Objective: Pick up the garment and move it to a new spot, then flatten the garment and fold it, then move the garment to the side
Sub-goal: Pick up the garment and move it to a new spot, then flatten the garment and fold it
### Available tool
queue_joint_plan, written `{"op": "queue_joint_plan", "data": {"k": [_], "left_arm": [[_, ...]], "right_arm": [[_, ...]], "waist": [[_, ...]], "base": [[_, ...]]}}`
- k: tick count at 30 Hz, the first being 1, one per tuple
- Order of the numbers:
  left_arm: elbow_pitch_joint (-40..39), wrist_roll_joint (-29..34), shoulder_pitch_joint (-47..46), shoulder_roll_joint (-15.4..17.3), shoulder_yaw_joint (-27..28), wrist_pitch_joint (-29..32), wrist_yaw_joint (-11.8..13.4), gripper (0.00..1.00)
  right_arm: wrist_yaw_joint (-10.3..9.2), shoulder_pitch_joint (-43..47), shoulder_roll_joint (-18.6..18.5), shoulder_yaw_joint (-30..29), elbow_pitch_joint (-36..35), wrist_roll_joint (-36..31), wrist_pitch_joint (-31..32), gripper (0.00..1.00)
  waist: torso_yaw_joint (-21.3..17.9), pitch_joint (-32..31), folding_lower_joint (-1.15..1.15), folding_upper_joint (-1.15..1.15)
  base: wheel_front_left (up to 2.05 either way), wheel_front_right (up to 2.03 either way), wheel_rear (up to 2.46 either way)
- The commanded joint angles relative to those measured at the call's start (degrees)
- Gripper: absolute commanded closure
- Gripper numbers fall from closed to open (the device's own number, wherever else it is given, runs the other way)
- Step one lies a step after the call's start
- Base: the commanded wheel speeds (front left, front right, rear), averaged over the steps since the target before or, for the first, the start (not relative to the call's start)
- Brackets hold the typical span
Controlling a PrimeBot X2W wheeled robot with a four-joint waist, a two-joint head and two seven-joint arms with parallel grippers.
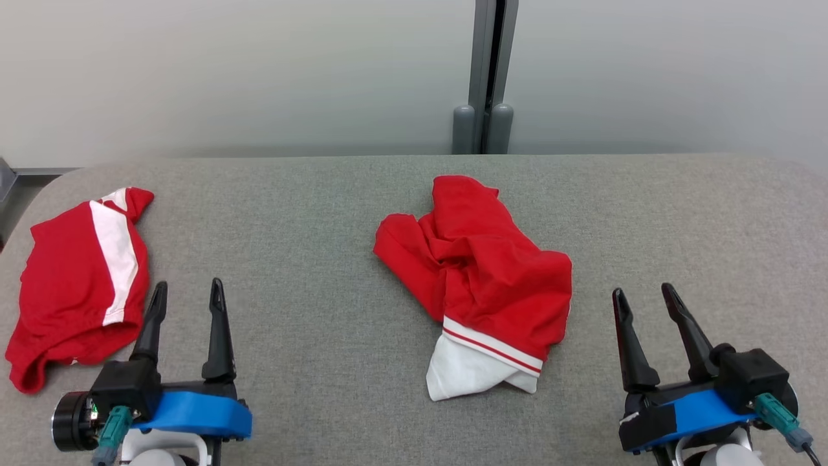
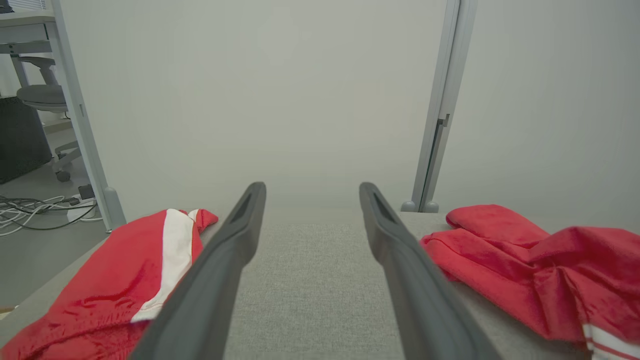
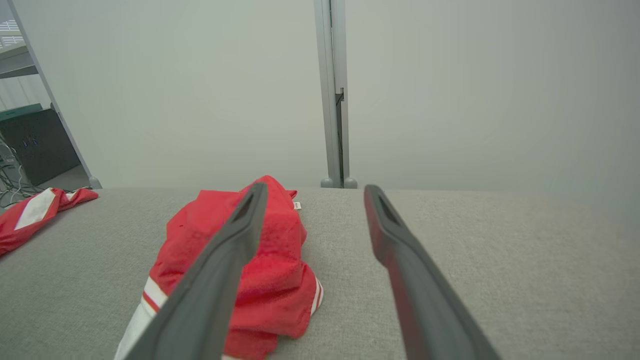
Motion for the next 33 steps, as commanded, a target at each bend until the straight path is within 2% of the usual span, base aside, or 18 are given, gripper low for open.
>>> {"op": "queue_joint_plan", "data": {"k": [1,12,33], "left_arm": [[-0.44,0.86,0.81,-0.28,0.38,-0.16,-0.21,0.0],[-1.4,4.42,5.46,-1.69,2.7,-0.16,-1.37,0.0],[-1.54,6.26,5.67,-2.75,5.05,-0.16,-2.43,0.0]], "right_arm": [[0.02,0.7,-0.13,-0.24,0.27,-0.37,-0.21,0.0],[0.02,2.43,-0.12,-1.71,2.62,-0.81,-0.2,0.0],[0.02,2.56,-0.13,-1.71,3.97,-0.97,-0.21,0.0]], "waist": [[0.05,-0.3,0.0,0.01],[0.07,-2.05,0.0,0.01],[-0.06,-1.93,0.0,0.01]], "base": [[0.0,0.0,0.0],[0.0,0.0,0.0],[0.0,0.0,0.0]]}}
